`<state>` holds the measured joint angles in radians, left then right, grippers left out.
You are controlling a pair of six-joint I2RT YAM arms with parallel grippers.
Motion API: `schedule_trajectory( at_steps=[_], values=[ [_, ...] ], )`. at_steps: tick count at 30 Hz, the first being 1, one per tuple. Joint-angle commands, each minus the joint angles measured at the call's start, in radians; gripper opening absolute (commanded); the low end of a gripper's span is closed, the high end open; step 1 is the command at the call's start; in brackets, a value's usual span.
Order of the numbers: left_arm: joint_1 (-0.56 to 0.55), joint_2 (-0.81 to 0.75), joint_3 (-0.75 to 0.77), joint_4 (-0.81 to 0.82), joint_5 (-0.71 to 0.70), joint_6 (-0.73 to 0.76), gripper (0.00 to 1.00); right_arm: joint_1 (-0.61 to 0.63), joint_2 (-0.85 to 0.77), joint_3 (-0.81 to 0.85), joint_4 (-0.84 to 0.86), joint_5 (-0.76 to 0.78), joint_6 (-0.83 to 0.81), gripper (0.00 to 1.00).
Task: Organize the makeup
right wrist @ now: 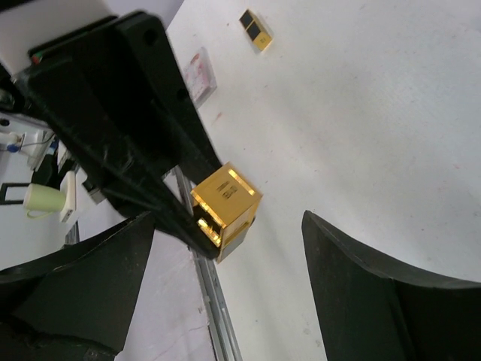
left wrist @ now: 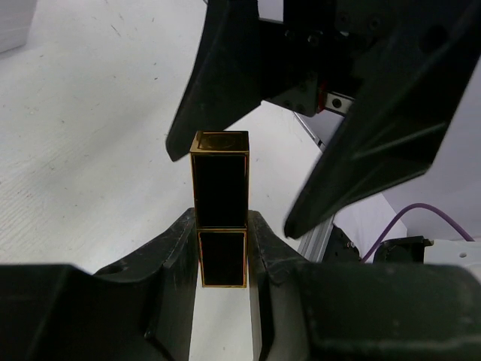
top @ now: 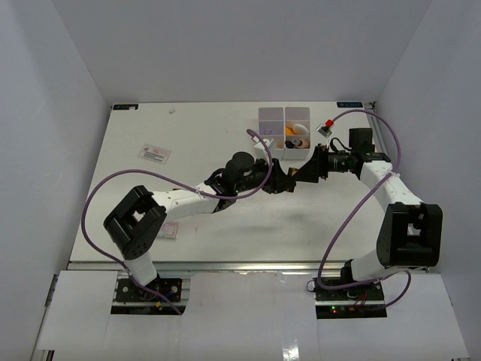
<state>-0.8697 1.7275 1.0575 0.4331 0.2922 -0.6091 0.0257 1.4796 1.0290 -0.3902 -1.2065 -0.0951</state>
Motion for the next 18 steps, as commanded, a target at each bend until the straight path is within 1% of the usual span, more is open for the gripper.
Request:
schedule_trajectory(
  at_steps=[1,6,9,13,18],
  values=[
    [-0.017,0.000,0.045,0.022,-0.026,0.022,0.01,0.003,-0.025,0.023,0.189,0.083,0.217,0.82],
    [-0.032,0.001,0.060,0.006,-0.055,0.037,0.01,0.014,-0.025,0.016,0.268,0.143,0.313,0.73],
    [-0.038,0.004,0.071,-0.004,-0.073,0.049,0.01,0.029,-0.027,0.015,0.270,0.162,0.324,0.62],
    [-0.043,0.013,0.098,-0.034,-0.113,0.072,0.01,0.056,-0.053,-0.006,0.267,0.202,0.325,0.50],
    [-0.049,0.027,0.139,-0.074,-0.163,0.096,0.01,0.082,-0.080,-0.023,0.265,0.270,0.322,0.39]
  ],
)
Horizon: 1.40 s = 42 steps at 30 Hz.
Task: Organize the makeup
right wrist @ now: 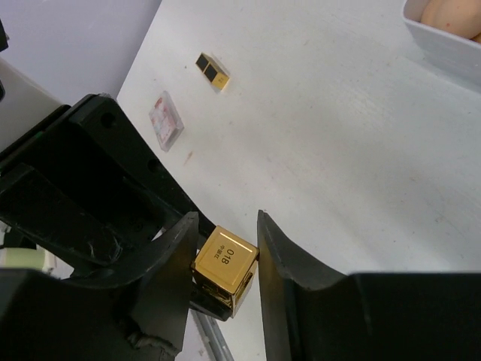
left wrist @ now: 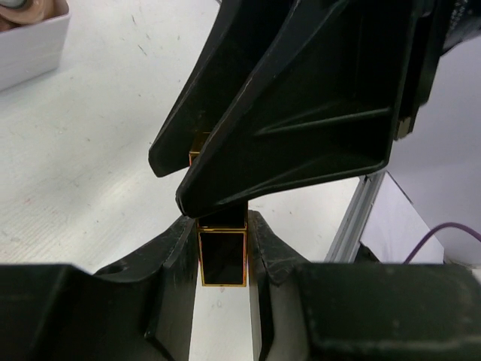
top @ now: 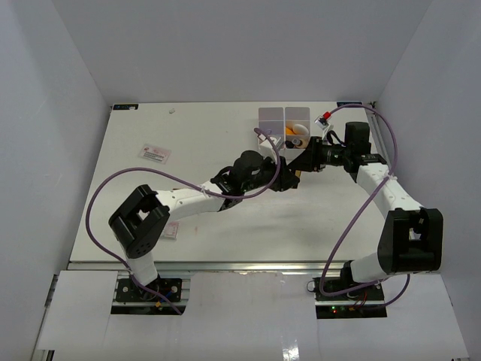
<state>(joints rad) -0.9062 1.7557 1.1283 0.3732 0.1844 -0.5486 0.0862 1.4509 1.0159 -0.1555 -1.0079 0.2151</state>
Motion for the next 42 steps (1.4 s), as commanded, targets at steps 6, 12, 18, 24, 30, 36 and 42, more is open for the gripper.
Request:
schedule_trajectory(
  at_steps=[6,12,18,24,30,36,42],
  values=[
    [-0.020,-0.007,0.085,-0.041,-0.115,0.055,0.05,0.032,-0.057,0.018,-0.024,0.175,-0.033,0.22],
    [-0.022,-0.002,0.094,-0.060,-0.132,0.067,0.44,0.035,-0.053,0.041,-0.041,0.197,-0.067,0.13],
    [-0.022,-0.021,0.079,-0.063,-0.133,0.092,0.73,0.038,-0.067,0.057,-0.049,0.233,-0.115,0.08],
    [-0.022,-0.059,0.043,-0.088,-0.135,0.119,0.77,0.041,-0.061,0.081,-0.050,0.269,-0.165,0.08],
    [-0.014,-0.235,-0.069,-0.245,-0.220,0.195,0.82,0.064,-0.033,0.162,-0.045,0.419,-0.296,0.08],
    [0.112,-0.490,-0.201,-0.481,-0.212,0.228,0.82,0.118,0.068,0.252,0.022,0.547,-0.358,0.08],
    [0.297,-0.744,-0.348,-0.604,-0.200,0.273,0.85,0.176,0.221,0.447,0.062,0.679,-0.419,0.08]
  ],
)
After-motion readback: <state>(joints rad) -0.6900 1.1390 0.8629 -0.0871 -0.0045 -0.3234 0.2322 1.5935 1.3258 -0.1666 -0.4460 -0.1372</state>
